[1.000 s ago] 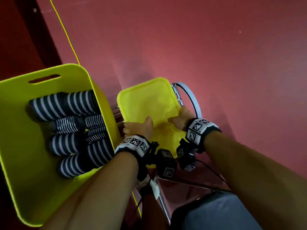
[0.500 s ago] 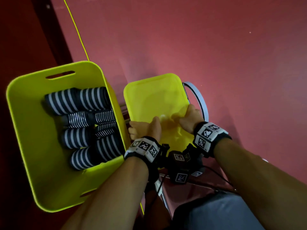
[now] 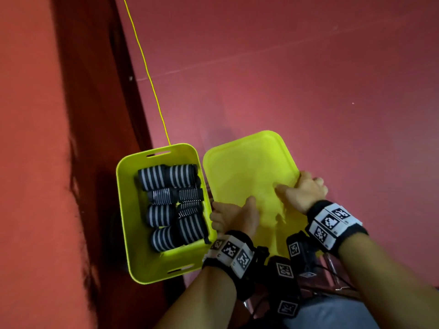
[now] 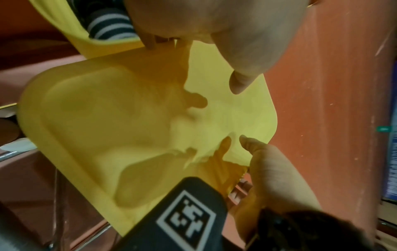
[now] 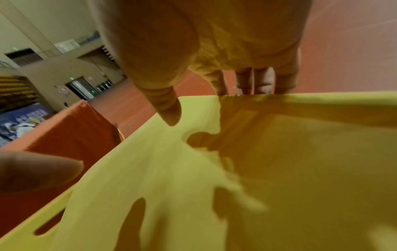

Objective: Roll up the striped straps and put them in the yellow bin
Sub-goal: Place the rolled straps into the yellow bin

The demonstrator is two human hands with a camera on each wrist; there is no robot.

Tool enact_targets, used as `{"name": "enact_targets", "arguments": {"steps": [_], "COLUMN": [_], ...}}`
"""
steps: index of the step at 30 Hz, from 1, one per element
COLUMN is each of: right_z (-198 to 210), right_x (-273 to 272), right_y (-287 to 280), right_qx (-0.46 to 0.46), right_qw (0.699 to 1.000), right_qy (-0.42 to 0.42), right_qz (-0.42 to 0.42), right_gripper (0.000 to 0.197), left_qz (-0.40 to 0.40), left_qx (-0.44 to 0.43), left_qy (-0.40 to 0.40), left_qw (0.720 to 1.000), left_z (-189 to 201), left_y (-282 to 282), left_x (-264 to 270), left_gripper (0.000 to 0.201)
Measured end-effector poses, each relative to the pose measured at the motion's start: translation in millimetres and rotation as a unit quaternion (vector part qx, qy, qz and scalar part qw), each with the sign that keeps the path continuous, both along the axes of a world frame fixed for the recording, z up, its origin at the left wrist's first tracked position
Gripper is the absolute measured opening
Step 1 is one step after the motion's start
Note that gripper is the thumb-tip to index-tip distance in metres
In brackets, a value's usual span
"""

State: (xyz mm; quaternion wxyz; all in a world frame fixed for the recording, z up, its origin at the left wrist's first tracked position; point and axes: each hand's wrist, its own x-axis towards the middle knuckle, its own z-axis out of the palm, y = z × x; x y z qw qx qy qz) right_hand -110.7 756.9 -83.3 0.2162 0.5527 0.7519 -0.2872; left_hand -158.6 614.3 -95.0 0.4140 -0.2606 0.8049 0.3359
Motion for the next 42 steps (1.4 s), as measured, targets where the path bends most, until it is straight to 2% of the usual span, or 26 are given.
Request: {"name": "enact_targets", "arguments": {"steps": [4,6,10,14,18,23,27,32,36,42], "right_z": [30,33,21,-1,-18,-31,-38,-39,-46,-52], "right_x": [-27,-49,-101,-132,-138,-130,-127,-125,-119,-111], "right_y": [-32,-58,-123,-175,-202,-211,-207,-204,-198,-197], "right_qx": [0.005,-0.024,-0.083,-0.083,-0.062,-0.004,-0.009,0.01,-0.014,-0.02], "right_qw": [0.998,0.996,0.989,0.991,0.992,0.993,0.995,0.997,0.998,0.995], "right_qy": [0.055,0.084,0.119,0.061,0.029,0.025,0.025,0.006,0.012,0.036], "right_qz": [-0.014,-0.025,0.01,0.083,0.102,0.117,0.093,0.075,0.06,0.089], "right_gripper": [0.084,0.084,0.082,0.082,0.085,0.074,0.077,0.07,0.069,0.067], "left_qz": [-0.024,-0.017,0.029,0.04,0.009,-0.03,-0.039,-0.053,-0.075,-0.103], "left_qx": [-0.008,-0.028,-0.073,-0.091,-0.085,-0.078,-0.086,-0.076,-0.075,-0.084], "left_qy": [0.12,0.159,0.168,0.13,0.114,0.137,0.157,0.162,0.16,0.17], "left_qw": [0.993,0.987,0.983,0.986,0.99,0.987,0.983,0.982,0.981,0.976], "left_z": [47,61,47,16,-9,-20,-20,-20,-21,-23], "left_y": [-33,-57,-128,-183,-212,-222,-218,-217,-213,-216], "left_x": [-31,-54,-106,-128,-126,-116,-112,-114,-111,-106], "left_gripper": [0.097,0.098,0.092,0.09,0.086,0.084,0.082,0.082,0.081,0.078]}}
